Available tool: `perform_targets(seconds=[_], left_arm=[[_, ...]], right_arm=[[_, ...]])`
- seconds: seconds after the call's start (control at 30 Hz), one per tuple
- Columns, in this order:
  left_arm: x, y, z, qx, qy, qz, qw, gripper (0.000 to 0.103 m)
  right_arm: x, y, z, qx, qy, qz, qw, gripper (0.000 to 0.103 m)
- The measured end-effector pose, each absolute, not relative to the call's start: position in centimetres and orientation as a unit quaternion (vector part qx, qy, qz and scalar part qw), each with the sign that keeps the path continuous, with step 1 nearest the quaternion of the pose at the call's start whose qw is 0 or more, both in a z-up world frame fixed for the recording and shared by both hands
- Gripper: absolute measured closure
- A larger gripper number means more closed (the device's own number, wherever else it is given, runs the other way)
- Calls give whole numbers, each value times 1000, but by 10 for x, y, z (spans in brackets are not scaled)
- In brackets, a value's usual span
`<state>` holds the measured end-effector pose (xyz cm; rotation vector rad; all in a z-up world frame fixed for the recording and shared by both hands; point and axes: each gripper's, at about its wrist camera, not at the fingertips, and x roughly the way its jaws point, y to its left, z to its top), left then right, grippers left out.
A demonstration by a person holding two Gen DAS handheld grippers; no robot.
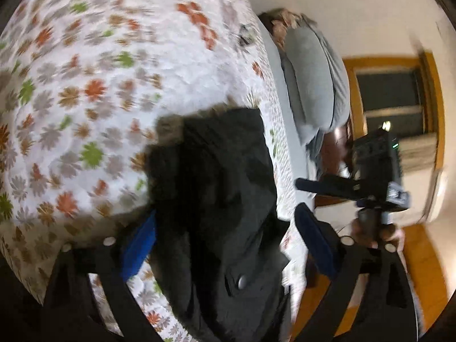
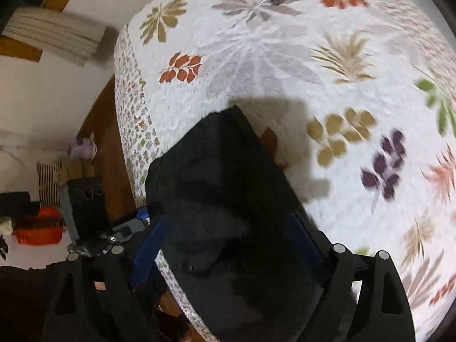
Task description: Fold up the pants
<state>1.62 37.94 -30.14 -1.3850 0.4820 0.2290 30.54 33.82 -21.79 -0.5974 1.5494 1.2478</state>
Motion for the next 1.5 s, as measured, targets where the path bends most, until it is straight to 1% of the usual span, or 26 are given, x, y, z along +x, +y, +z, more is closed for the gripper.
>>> perform_targets(seconds=[0.2,0.27,0.33,0.47,0.63,0.67,0.7,0.73,0.77,0.8,0.83,0.87,0.9,0.93,0.97,1.03,1.13,1.23,1.5], left_arm=[[27,375,-300,-622,234,92,741,13],[28,376,-303,-628,233,92,737,11],[29,376,-304,-631,229,88,736,8],[31,374,-305,-626,229,86,740,5],[38,378,-306,-629,228,83,739,8],[40,379,-306,-626,230,85,740,13],[40,379,-305,-623,231,87,742,17],[39,379,-306,-621,236,90,742,25],[38,380,-307,-623,238,93,739,30],[36,380,-308,-624,239,94,738,33],[35,380,-308,-624,239,95,738,40],[34,380,-308,-624,239,93,738,54],[36,379,-308,-624,241,87,739,63],[37,378,-307,-617,244,81,743,68],[38,377,-304,-611,245,80,749,71],[40,374,-296,-593,244,71,764,75],[41,370,-286,-572,242,64,781,78],[42,364,-271,-556,239,56,794,79],[51,325,-191,-475,239,23,846,80]], right_arm=[[321,378,-255,-255,673,528,451,15],[326,388,-264,-249,683,540,425,14],[328,395,-270,-248,686,547,412,11],[327,411,-286,-254,694,556,381,11],[317,426,-304,-272,702,557,349,10],[316,426,-304,-274,701,558,350,12],[315,426,-303,-274,699,559,351,20],[314,426,-302,-275,699,558,352,26],[313,425,-300,-282,696,555,357,29],[313,424,-299,-286,695,552,362,36],[312,422,-295,-289,693,548,369,43],[313,419,-290,-290,690,545,377,47],[313,417,-283,-289,688,543,385,51],[312,413,-277,-288,685,542,392,55],[312,409,-271,-288,682,540,399,58],[310,398,-253,-287,674,534,422,66],[305,383,-230,-278,662,530,451,70],[294,367,-206,-269,645,526,485,71],[286,303,-132,-239,607,501,569,71]])
